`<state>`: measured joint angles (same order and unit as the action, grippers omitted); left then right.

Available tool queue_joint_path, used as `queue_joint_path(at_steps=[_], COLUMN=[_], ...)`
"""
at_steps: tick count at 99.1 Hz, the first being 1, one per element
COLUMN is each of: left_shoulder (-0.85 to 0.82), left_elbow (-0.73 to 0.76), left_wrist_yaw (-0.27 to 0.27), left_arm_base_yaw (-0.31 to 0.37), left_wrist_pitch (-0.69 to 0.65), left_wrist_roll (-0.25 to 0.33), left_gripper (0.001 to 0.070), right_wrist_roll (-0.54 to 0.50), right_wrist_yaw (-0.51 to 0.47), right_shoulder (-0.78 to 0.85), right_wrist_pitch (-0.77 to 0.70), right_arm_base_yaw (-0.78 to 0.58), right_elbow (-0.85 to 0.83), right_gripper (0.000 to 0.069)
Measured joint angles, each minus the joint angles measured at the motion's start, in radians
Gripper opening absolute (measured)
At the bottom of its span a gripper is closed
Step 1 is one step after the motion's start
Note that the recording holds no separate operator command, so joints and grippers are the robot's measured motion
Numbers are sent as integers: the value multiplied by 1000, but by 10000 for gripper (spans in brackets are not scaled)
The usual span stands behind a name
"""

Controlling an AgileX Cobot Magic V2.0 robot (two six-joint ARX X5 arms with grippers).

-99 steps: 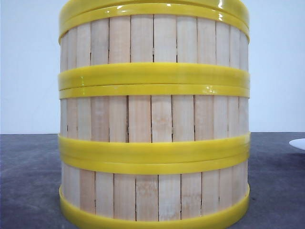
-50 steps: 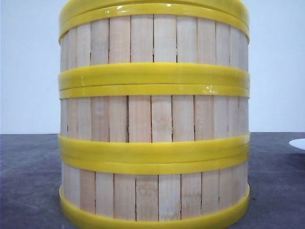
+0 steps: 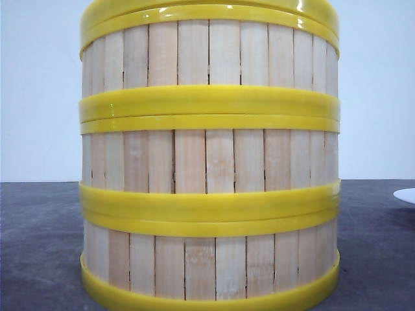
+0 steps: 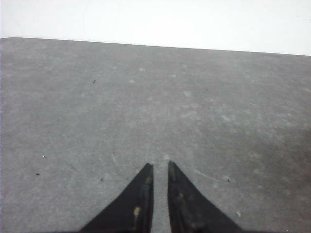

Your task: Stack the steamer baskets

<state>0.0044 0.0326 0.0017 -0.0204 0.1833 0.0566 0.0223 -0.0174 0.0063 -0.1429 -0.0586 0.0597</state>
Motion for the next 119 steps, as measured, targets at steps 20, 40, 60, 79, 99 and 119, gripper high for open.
queue_joint_path(at_steps=[20,40,60,79,99,119], left_shoulder=[0,0,0,0,0,0], left_elbow=[0,0,0,0,0,0], left_wrist_yaw=[0,0,0,0,0,0], left_arm_base_yaw=[0,0,0,0,0,0], left_wrist_pitch=[0,0,0,0,0,0], left_wrist_roll=[0,0,0,0,0,0], left_gripper=[27,27,27,27,27,27], right_wrist_roll=[-27,-27,-27,-27,-27,-27], right_wrist_yaw=[44,44,44,44,44,44], right_shoulder=[-1,0,-1,-1,-1,-1], right_wrist_pitch=[13,24,25,25,25,26], right_arm_base_yaw=[0,0,0,0,0,0], right_elbow=[-45,-45,-45,-45,-45,-45], right_gripper=[8,8,8,8,8,8])
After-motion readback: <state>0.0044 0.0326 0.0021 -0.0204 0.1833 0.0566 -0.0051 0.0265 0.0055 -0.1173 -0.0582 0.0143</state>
